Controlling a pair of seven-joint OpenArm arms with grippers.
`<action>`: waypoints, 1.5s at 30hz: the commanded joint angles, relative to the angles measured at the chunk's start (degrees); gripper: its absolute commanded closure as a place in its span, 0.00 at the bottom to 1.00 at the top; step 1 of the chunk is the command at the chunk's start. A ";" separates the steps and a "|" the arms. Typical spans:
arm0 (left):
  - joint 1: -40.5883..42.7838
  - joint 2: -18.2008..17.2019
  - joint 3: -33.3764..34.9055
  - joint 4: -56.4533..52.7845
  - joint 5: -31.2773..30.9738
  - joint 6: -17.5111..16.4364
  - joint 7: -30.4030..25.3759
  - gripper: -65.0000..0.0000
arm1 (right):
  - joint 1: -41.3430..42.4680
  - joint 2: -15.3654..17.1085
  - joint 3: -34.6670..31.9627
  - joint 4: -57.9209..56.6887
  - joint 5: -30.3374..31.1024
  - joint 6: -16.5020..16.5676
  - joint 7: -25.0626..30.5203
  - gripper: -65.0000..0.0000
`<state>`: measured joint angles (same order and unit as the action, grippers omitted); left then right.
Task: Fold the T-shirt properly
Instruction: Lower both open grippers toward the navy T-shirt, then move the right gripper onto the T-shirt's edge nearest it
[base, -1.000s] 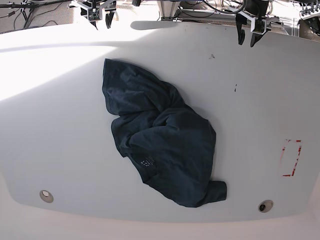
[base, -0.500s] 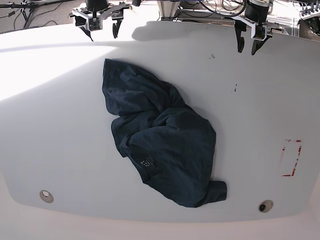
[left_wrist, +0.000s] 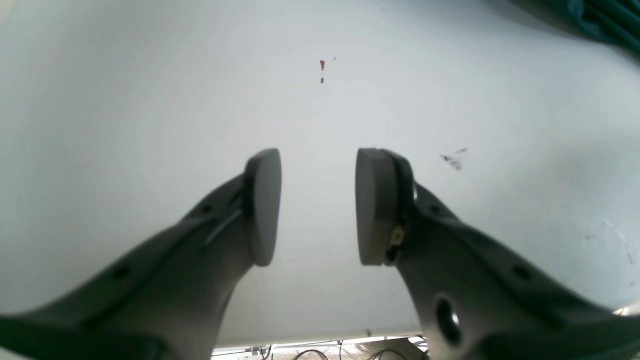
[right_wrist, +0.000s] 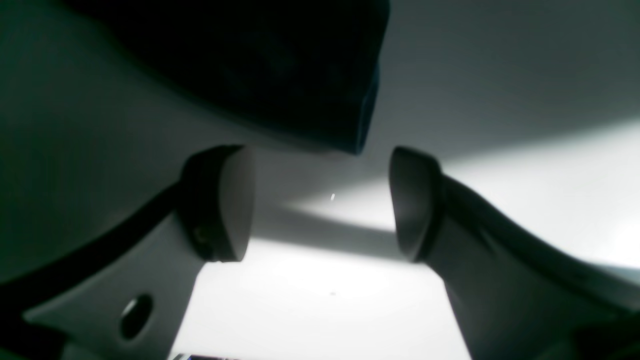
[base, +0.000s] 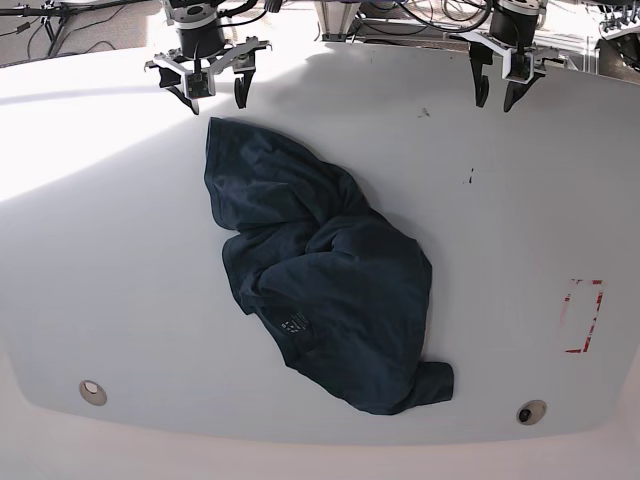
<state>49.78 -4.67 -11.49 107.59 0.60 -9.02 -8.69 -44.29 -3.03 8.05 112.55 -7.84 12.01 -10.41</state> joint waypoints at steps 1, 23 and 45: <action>-0.19 -0.23 -0.09 1.67 -0.14 0.14 -1.21 0.60 | 0.84 -0.05 -0.80 1.24 -0.48 -0.49 0.46 0.37; -5.17 -0.38 -0.17 1.46 0.33 0.11 1.32 0.56 | 11.98 -0.22 4.07 0.97 2.69 -5.01 -6.63 0.37; -5.36 -0.38 -0.63 1.26 0.67 -0.05 1.96 0.55 | 18.98 0.89 1.85 -9.01 4.74 0.47 -6.49 0.41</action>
<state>43.79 -4.82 -11.75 107.96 1.41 -9.58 -5.23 -25.78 -2.22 10.74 104.49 -3.64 11.20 -18.41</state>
